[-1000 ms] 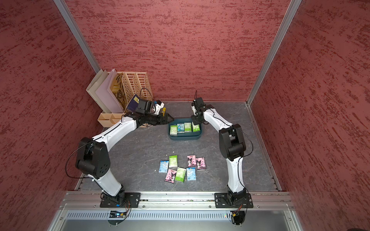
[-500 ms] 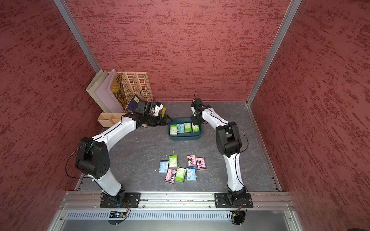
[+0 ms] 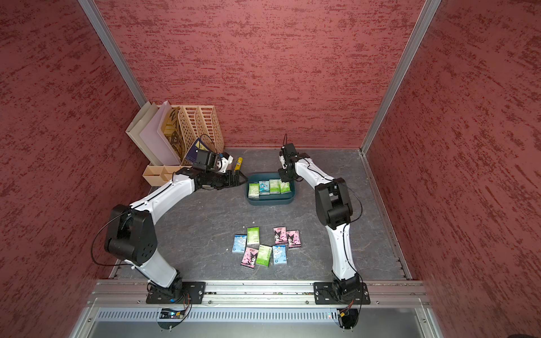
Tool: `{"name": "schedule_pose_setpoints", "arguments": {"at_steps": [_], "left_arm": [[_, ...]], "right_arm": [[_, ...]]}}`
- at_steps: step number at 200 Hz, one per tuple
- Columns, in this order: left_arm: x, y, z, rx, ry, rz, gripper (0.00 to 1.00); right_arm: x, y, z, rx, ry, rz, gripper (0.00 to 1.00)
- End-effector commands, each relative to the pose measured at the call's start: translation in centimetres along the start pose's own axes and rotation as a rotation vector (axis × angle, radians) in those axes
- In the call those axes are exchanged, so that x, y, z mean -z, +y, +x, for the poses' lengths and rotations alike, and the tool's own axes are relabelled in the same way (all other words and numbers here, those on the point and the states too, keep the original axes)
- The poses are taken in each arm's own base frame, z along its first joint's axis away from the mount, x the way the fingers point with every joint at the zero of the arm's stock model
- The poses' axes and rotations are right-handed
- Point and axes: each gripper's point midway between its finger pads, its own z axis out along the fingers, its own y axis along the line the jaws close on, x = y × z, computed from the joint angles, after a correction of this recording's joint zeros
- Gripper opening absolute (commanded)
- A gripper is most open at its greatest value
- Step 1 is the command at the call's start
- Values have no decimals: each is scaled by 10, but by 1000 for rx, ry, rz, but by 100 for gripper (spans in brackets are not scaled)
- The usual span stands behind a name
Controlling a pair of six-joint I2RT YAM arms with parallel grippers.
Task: Put the pocket tissues into the storage box
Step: Place the pocket tissues in the storage box, then pick up the pocket tissues from the center of the board.
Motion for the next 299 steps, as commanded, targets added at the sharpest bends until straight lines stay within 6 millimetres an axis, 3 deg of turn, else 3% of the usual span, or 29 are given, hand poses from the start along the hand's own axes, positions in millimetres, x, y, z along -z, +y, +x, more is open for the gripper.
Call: {"name": "schedule_pose_setpoints", "arguments": {"at_steps": [1, 47, 80, 131, 163, 205, 237, 299], "left_arm": [[16, 9, 7, 31, -20, -34, 100], [40, 27, 41, 68, 31, -103, 100], [47, 22, 60, 75, 95, -93, 100], [39, 13, 124, 164, 297, -122, 100], [30, 6, 169, 223, 397, -149, 99], [44, 11, 214, 183, 509, -357, 95], [38, 18, 230, 181, 528, -432, 95], [0, 18, 240, 151, 555, -433, 94]], "right_arm": [[21, -2, -22, -17, -80, -14, 29], [53, 3, -39, -25, -156, -37, 43], [87, 8, -49, -38, -225, -62, 50], [133, 29, -30, -64, -280, -137, 51], [134, 38, -2, -76, -234, -162, 51], [124, 39, 31, -92, -168, -166, 51], [123, 40, 40, -99, -156, -173, 51], [124, 38, 46, -92, -146, -165, 50]]}}
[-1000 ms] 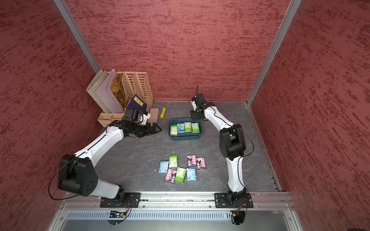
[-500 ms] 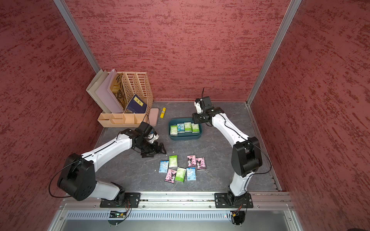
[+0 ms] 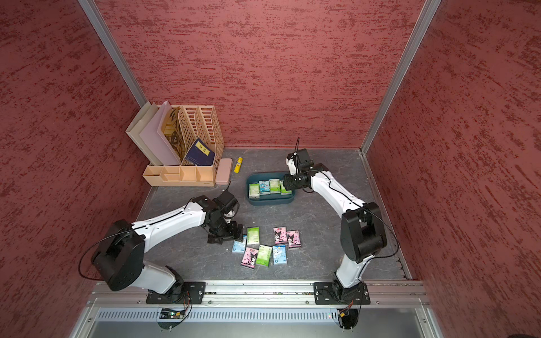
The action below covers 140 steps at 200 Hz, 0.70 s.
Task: Put the pocket tissues into the storage box
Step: Pick up the pocket tissues from the center of the board.
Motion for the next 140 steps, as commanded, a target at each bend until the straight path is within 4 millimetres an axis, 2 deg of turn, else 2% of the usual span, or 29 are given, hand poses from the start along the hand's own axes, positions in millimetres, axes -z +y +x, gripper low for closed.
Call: {"name": "schedule_pose_setpoints", "arguments": {"at_steps": [1, 24, 65, 95, 107, 131, 140], "left_arm": [[-9, -10, -10, -14, -24, -2, 94], [-18, -18, -11, -28, -7, 3, 94], [-30, -8, -8, -20, 23, -62, 94], [-31, -2, -9, -17, 25, -97, 88], [-31, 1, -8, -16, 30, -114, 83], [-31, 6, -8, -16, 35, -126, 80], [-31, 7, -7, -16, 39, -124, 76]], "right_arm": [[9, 5, -3, 6, -26, -12, 50], [9, 4, -1, 11, -20, -6, 51], [9, 2, 1, 18, -12, 1, 50], [9, 2, 2, 18, -9, 1, 50], [9, 2, 2, 16, -11, 2, 51], [8, 2, 1, 17, -9, 3, 50], [8, 2, 0, 17, -7, 2, 50]]}}
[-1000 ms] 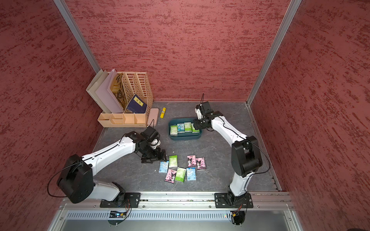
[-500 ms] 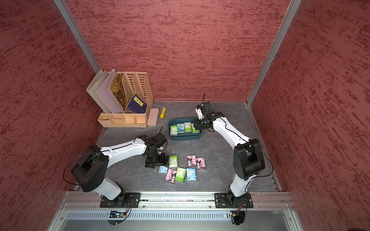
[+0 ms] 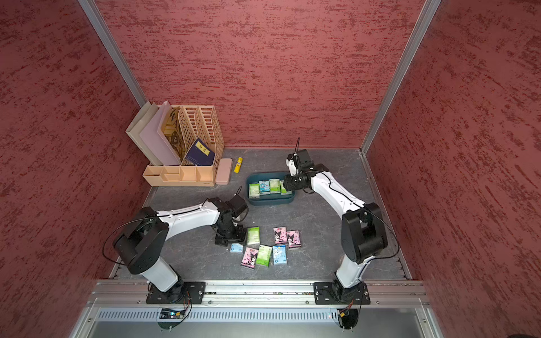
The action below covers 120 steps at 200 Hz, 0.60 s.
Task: Put the pocket tissues into the storage box
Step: Pick up the pocket tissues from the center of the board.
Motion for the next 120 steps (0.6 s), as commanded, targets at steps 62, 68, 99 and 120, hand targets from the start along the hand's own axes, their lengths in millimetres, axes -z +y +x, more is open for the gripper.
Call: {"name": "schedule_pose_setpoints", "arguments": {"at_steps": [62, 68, 99, 120], "left_arm": [[8, 8, -8, -7, -12, -16, 53], [10, 8, -10, -7, -15, -13, 53], [22, 7, -20, -17, -41, 3, 53], [42, 2, -34, -22, -85, 44, 53]], "right_arm": [[11, 4, -8, 16, -21, -2, 50], [10, 4, -8, 17, -21, 0, 50], [12, 4, -9, 15, -24, 1, 51], [13, 5, -11, 16, -31, -1, 51]]}}
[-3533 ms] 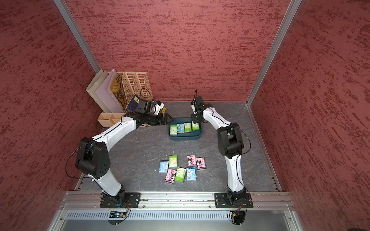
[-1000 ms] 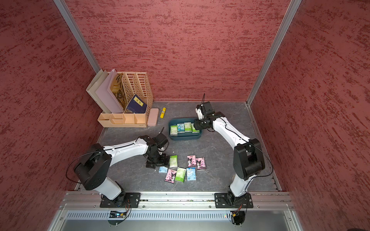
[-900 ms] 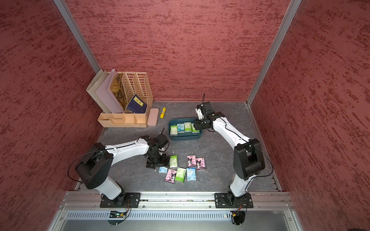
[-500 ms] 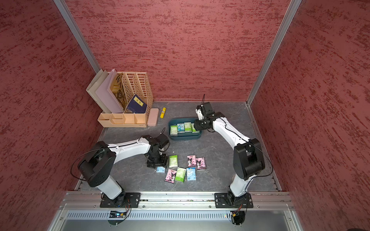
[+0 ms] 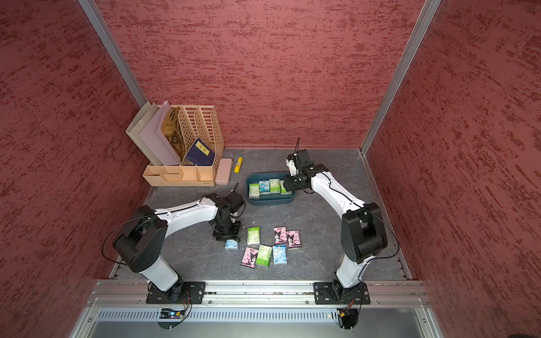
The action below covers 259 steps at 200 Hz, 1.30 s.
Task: Put the pocket tissues into the storage box
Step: Pick up the pocket tissues from the center of the board, then place the pocket tissues in the storage box.
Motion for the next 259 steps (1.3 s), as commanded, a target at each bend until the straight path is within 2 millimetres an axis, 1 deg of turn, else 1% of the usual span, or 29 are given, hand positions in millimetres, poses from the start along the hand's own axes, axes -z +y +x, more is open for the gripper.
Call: {"name": "schedule_pose_setpoints", "arguments": {"at_steps": [1, 20, 35, 57, 58, 61, 62, 64, 65, 66, 75, 87, 99, 116, 130, 150, 165, 186, 222, 243, 259], "left_arm": [[27, -6, -19, -28, -70, 43, 53], [55, -12, -41, -36, -132, 88, 53], [79, -19, -66, -41, -197, 127, 53], [110, -29, -108, -55, -271, 143, 54], [116, -32, -112, -58, -288, 148, 54], [115, -32, -116, -58, -285, 139, 54], [120, -35, -121, -62, -302, 145, 54], [122, -36, -124, -63, -305, 143, 54], [119, -35, -124, -61, -298, 138, 54], [124, -37, -129, -64, -314, 143, 54], [133, -47, -146, -76, -336, 154, 54], [140, -61, -170, -87, -359, 175, 54], [142, -72, -191, -93, -372, 181, 54], [136, -81, -217, -97, -367, 162, 55], [128, -85, -231, -98, -354, 149, 55], [111, -88, -241, -98, -322, 134, 56], [100, -87, -242, -101, -307, 110, 56], [86, -81, -244, -90, -291, 81, 57], [79, -79, -245, -81, -277, 79, 57], [77, -77, -245, -78, -272, 72, 63], [72, -73, -246, -74, -263, 62, 65]], "right_arm": [[13, 5, -12, 17, -36, -1, 50], [12, 4, -13, 13, -41, -1, 51], [11, 5, -13, 8, -46, -6, 50], [9, 7, -16, -1, -54, -20, 50], [8, 7, -16, -1, -54, -21, 50], [8, 8, -17, -3, -57, -23, 51], [8, 8, -17, -4, -58, -24, 50], [8, 8, -17, -4, -59, -26, 50], [8, 8, -17, -5, -59, -27, 50], [8, 8, -18, -4, -61, -27, 50], [8, 9, -19, -9, -66, -33, 50], [9, 10, -22, -12, -74, -36, 50], [9, 10, -23, -12, -79, -38, 50], [10, 11, -24, -13, -80, -41, 50], [11, 11, -23, -13, -80, -43, 50], [11, 11, -19, -14, -76, -44, 51], [10, 11, -15, -16, -68, -49, 51], [6, 11, -10, -19, -52, -54, 51], [1, 11, -7, -21, -38, -61, 51], [-1, 13, -8, -28, -38, -72, 51], [-1, 15, -9, -36, -40, -83, 51]]}}
